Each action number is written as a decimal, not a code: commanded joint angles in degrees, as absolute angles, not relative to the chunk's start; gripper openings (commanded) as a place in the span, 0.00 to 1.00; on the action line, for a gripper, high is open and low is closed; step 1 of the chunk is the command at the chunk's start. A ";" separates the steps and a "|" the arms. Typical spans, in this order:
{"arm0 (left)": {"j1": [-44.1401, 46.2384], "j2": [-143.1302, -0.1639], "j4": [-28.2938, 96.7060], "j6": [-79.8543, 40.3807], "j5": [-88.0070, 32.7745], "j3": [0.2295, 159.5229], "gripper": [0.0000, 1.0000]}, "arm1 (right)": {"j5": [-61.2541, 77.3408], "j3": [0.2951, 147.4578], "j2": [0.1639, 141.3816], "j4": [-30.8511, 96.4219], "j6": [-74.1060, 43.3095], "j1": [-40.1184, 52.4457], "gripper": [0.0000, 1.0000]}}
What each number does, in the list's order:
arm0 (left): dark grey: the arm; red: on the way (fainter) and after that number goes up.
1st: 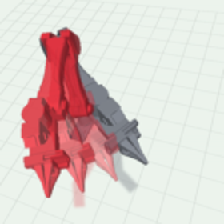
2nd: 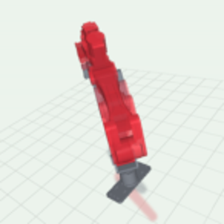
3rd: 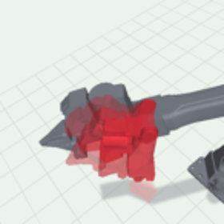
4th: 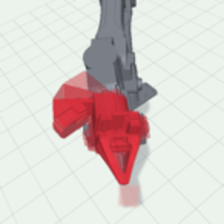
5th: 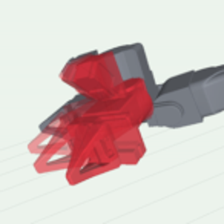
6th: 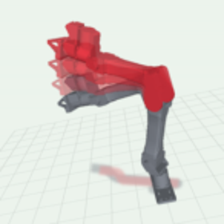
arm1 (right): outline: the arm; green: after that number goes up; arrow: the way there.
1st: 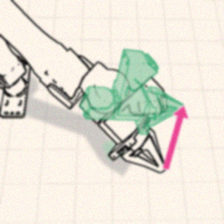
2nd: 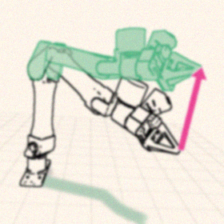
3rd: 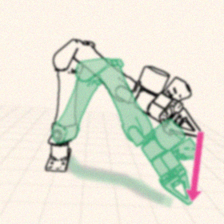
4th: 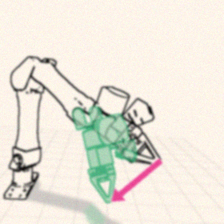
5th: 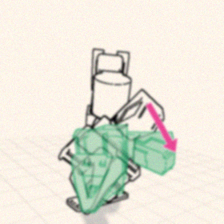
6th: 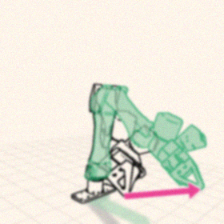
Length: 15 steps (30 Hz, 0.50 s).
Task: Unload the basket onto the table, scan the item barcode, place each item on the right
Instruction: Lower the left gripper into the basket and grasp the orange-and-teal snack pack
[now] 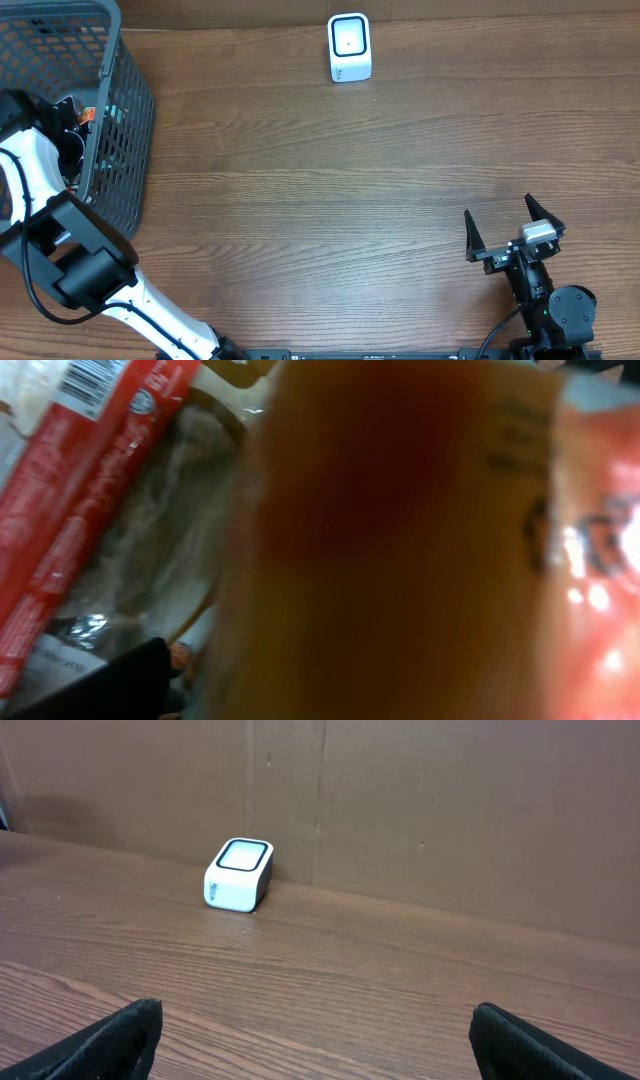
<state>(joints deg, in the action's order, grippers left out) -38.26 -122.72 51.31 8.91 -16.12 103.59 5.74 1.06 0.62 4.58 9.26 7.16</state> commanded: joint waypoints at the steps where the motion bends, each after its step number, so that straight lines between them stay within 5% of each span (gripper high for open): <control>1: -37.47 -123.61 51.37 10.07 -16.10 104.29 0.75 | 5.67 0.47 0.23 4.38 9.45 7.01 1.00; 7: -37.58 -123.61 49.89 10.11 -15.92 104.38 0.53 | 5.67 0.47 0.23 4.38 9.45 7.01 1.00; 15: -37.58 -122.50 49.93 10.09 -14.37 105.58 0.40 | 5.67 0.47 0.23 4.38 9.45 7.01 1.00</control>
